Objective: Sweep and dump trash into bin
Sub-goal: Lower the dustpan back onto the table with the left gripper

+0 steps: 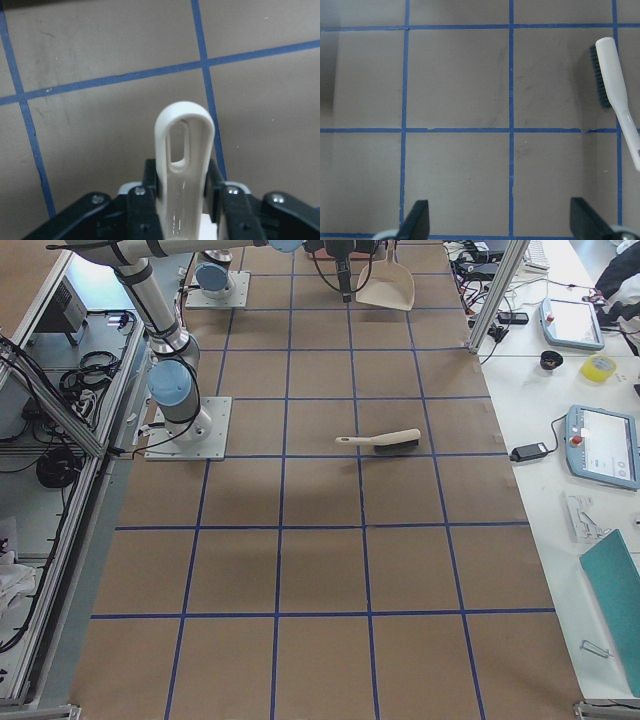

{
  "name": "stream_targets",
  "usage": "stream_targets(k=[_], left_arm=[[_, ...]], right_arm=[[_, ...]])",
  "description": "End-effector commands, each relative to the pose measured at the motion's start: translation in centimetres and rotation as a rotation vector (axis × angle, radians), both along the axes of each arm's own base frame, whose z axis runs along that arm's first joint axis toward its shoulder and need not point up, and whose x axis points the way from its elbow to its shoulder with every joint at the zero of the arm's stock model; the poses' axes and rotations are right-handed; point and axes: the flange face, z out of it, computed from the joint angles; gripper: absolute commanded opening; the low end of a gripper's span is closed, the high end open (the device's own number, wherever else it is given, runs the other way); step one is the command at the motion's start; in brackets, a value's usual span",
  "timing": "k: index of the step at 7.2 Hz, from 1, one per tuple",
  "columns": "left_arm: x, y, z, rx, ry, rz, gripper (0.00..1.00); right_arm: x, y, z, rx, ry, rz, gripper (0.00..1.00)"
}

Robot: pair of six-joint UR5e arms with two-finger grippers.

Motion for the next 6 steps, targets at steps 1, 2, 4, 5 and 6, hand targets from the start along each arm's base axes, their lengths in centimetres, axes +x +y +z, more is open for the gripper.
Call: stream_targets(k=[1,2,4,5,6], left_arm=[[1.0,-0.5,-1.5,0.015,0.024,0.015,0.0],[1.9,-0.5,-1.8,0.015,0.054,0.017,0.0],[3.1,-0.3,-2.8,0.032,0.057,0.012,0.0],[3.1,-0.3,-3.6,0.045,0.061,0.008,0.0],[3.1,-0.2,-4.1,0.053,0.064,0.002,0.0]], right_arm=[[0.1,-1.4,-1.8,0.034,0.005,0.009,1.0],[0.0,-1.4,-1.8,0.034,0.006,0.007,1.0],[-0.1,-1.6,-0.9,-0.014,-0.001,0.007,1.0],[-0.1,-1.8,-0.3,-0.056,0.0,0.009,1.0],[0.1,-1.7,-0.5,-0.049,-0.009,0.013,1.0]])
